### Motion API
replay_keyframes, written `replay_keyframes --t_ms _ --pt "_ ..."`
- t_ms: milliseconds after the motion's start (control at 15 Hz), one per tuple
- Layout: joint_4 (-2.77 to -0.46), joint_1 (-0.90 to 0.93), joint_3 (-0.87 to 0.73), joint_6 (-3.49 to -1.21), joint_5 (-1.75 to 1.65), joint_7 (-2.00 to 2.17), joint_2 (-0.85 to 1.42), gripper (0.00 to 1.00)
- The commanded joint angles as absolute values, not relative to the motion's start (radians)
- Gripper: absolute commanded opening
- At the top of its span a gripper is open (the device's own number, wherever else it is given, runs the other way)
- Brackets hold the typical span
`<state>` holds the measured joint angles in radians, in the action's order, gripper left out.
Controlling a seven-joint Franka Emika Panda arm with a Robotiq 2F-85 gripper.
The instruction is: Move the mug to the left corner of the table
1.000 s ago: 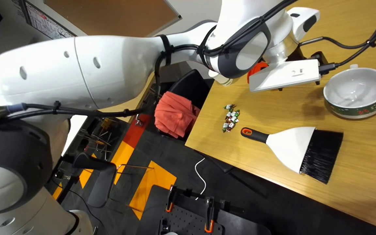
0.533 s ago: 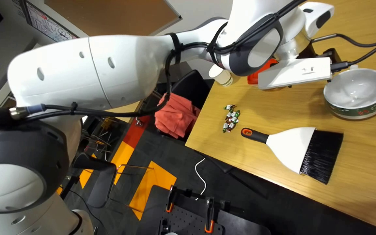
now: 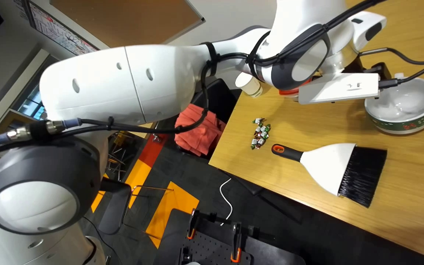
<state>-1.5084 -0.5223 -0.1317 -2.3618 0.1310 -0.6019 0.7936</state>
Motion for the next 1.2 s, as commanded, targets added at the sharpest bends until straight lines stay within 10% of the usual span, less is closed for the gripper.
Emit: replay_keyframes --t_ms 0,800,1133 --pt "-1.459 -0.539 -0.113 -2.348 0.12 -0.583 0.831 1.0" --pt "-1.423 -0.548 -0.108 -2.342 0.112 -0.577 0.863 0.05" --pt "-1.404 -0.554 -0.11 -2.339 0.104 -0.574 0.867 0.02"
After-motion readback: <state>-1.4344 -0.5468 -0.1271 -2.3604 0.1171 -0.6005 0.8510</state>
